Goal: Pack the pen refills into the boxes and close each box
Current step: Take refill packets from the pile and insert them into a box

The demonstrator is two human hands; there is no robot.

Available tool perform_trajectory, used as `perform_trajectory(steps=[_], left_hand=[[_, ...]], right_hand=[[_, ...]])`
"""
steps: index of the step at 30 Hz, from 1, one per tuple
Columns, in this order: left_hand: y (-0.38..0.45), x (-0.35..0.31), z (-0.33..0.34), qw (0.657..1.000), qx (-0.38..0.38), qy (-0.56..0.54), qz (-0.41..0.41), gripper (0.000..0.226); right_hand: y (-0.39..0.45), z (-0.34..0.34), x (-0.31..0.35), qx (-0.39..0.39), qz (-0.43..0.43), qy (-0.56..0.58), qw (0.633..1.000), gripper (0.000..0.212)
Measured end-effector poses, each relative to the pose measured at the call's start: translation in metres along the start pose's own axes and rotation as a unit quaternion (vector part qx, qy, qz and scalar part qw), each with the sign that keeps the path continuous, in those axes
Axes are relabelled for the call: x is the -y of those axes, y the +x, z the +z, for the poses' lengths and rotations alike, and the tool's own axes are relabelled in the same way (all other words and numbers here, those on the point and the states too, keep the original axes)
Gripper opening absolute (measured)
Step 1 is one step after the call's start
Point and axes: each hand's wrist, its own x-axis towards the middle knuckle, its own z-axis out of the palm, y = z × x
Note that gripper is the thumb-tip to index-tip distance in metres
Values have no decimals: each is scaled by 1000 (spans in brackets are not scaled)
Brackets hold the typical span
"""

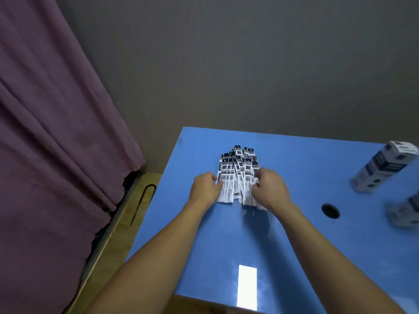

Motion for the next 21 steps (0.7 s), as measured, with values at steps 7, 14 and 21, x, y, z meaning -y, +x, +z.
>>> perform_trajectory(steps=[7,14,21], left_hand=[[18,-22,27,996,-7,85,17,46],[21,-27,26,993,3,115,-2,30],[20,-31,17,994,13,100,-35,21]], right_hand=[[-4,-7,-14,-12,15,-1,1000,39],[-4,-9,-21,-19,9,1,1000,37],[-3,-4,-21,-9,7,1,1000,39]])
